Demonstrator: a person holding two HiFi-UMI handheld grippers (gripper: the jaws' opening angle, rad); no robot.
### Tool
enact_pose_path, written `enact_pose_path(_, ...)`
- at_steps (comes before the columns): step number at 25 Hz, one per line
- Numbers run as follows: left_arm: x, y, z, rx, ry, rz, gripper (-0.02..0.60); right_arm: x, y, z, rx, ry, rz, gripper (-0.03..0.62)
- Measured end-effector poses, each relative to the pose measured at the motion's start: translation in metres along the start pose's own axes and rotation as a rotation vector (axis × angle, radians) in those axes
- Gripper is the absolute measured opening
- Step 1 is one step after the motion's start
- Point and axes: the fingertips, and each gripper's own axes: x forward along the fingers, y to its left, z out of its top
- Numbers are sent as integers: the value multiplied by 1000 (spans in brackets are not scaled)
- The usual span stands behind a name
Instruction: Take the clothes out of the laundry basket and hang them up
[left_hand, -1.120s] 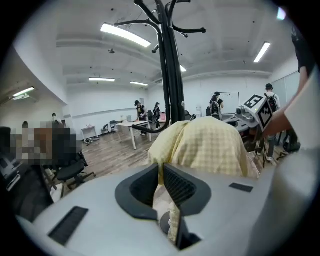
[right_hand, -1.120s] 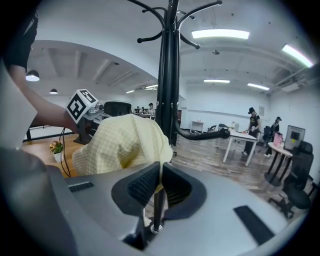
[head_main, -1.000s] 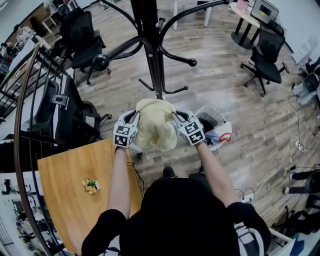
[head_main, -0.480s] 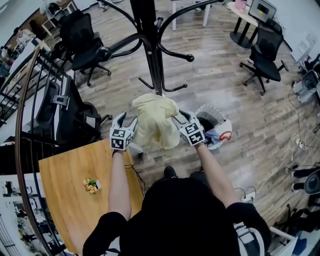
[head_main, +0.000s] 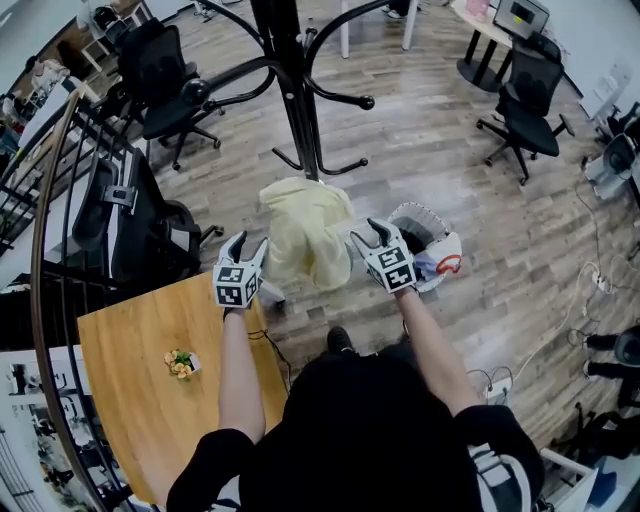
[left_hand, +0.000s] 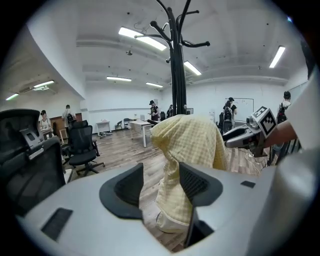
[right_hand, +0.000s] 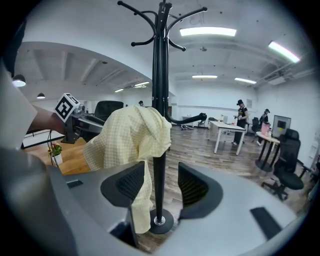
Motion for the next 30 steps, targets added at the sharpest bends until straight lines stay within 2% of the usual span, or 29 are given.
enact_pose_path(5,-23,-7,6,-59,-59,48,234,-18,1,-4,3,-28,3,206)
enact_pose_path(9,-36,-34,12,-93,-92,54,171,-42,-7,-9,32,-61,1,159)
enact_pose_path(13,-48,-66,12,-77,-91,63,84,-71,-15,-22,52,-76,10,85)
enact_pose_path(16,-50,-91,17,-49,-91,75,57,-98,-31,-32,73,-94,-6,6)
enact_pose_path(20,-48,-136,26,-26,-91,31,31,-135,-56,-50,92,-92,-31,6)
enact_pose_path(30,-14,-252,32,-6,-94,-71,28,-212,-115,-98,99,-79,-91,6)
